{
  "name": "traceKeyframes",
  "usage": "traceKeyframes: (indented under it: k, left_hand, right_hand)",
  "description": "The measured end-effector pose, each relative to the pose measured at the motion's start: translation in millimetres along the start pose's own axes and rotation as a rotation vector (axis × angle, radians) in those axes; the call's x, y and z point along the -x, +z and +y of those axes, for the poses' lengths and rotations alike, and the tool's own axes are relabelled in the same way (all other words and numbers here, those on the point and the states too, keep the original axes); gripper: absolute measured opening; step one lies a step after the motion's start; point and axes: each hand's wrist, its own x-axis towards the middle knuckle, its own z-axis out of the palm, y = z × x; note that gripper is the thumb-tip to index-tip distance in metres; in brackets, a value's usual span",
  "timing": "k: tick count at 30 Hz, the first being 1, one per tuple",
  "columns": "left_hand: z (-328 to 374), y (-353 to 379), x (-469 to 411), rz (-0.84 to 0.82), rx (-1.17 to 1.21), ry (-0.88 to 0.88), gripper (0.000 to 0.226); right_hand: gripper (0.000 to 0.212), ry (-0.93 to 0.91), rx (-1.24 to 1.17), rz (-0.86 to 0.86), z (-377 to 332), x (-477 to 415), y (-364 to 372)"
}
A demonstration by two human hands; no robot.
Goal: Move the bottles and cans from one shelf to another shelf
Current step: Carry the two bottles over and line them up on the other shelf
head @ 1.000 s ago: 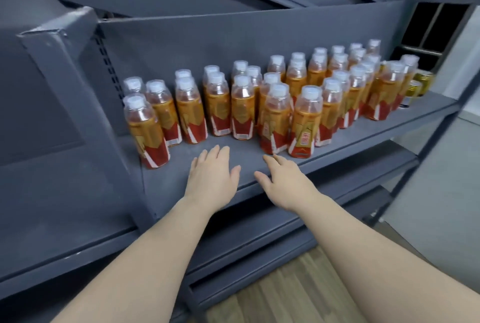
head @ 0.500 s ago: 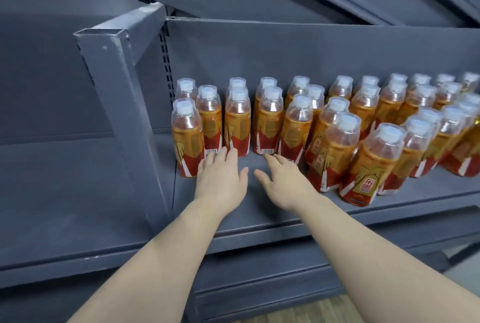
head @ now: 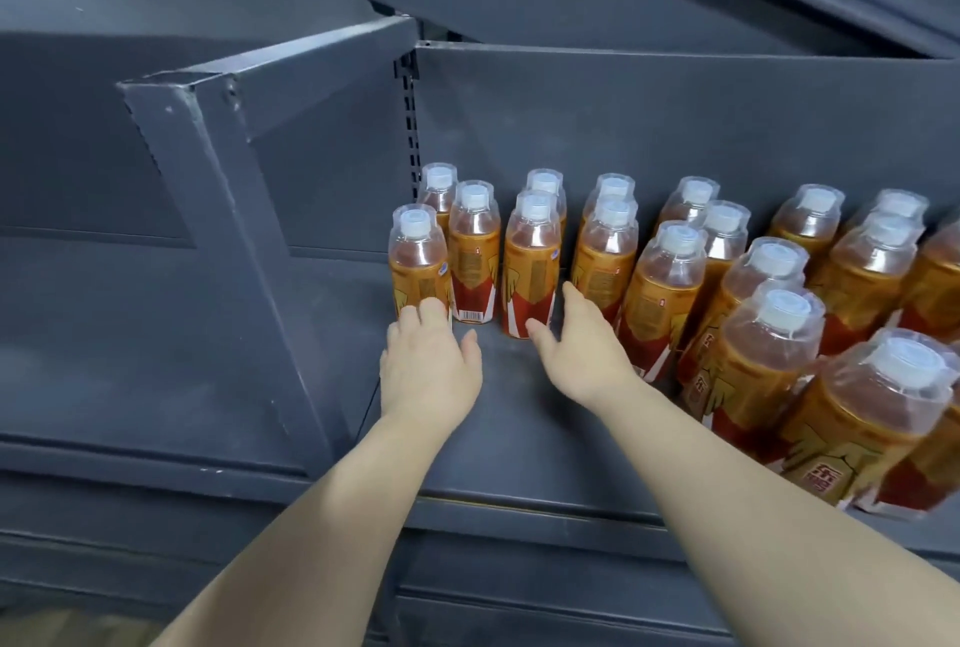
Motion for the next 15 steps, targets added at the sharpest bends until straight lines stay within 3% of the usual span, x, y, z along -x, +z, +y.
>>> traceKeyframes:
  k: [4, 7, 10, 15]
  left_hand:
    - [2.5, 4.0, -13.9, 0.144, 0.258, -0.284, 0.048]
    - [0.0, 8.7, -27.8, 0.148, 0.367, -0.404, 0.074]
    - [-5.8, 16.0, -41.4, 0.111, 0.449, -0.453, 0.096]
    - [-11.8, 26.9, -53.7, 0.098, 0.554, -0.447, 0.104]
  right_hand:
    - [0.079, -0.003, -0.056, 0.035, 1.3, -13.0, 6.1]
    - [0.084, 0.021, -0.081, 0.069, -1.7, -21.4, 10.3]
    - [0.088, 0.055, -0.122, 0.102, -5.3, -30.2, 18.9]
    - [0.094, 0.107, -0.237, 0.141, -11.6, -44.5, 33.4]
